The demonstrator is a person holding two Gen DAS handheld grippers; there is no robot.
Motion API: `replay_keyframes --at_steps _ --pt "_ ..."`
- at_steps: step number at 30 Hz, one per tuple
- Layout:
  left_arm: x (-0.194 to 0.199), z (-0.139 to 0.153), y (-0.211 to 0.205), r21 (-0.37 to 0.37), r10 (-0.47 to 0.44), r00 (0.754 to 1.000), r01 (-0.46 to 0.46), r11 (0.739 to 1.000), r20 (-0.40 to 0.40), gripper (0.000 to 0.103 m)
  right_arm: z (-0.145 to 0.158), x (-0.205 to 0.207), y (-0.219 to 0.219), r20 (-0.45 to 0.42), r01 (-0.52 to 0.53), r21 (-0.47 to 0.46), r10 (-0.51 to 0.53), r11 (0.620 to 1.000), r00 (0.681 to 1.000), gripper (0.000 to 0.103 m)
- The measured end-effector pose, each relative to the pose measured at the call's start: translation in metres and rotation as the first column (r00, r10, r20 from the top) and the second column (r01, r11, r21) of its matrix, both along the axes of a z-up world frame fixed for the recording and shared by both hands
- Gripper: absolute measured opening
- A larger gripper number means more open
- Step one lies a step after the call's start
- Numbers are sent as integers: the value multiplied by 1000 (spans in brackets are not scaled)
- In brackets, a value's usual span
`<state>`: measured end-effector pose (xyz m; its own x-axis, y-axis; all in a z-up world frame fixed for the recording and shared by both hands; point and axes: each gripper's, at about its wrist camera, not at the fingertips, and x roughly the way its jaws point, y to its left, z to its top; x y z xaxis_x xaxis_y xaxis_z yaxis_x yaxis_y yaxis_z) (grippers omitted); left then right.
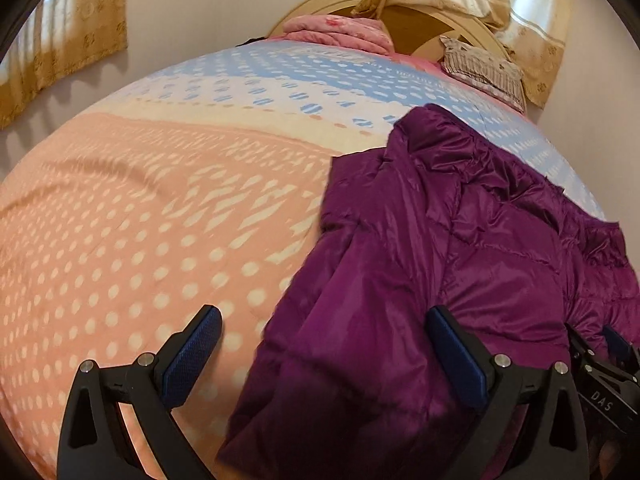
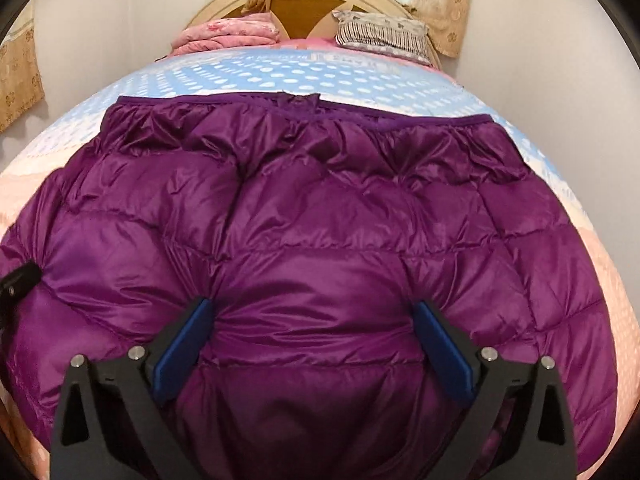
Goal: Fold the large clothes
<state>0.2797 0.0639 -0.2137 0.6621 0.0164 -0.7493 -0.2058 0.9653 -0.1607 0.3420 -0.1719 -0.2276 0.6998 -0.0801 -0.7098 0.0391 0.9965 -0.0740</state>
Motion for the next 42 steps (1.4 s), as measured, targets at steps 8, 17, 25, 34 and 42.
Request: replay_keyframes --at_steps 8,17,25,34,42 --pt "-54 4 20 -115 11 998 -4 993 59 102 18 -74 -2 62 -1 -73 5 997 998 100" --pt "-38 -3 5 -238 -84 994 99 966 76 48 -13 -62 -7 2 1 -68 -1 998 1000 102" --pt "-42 10 5 -258 -105 986 135 957 126 8 -19 -61 -1 -2 10 -77 -10 997 1000 102" --pt "-52 11 23 -338 -104 983 150 929 151 7 -16 -62 1 -13 34 -65 -35 997 999 102" --pt "-80 44 51 -305 -55 979 115 945 198 6 2 -87 19 26 -100 32 99 995 995 99"
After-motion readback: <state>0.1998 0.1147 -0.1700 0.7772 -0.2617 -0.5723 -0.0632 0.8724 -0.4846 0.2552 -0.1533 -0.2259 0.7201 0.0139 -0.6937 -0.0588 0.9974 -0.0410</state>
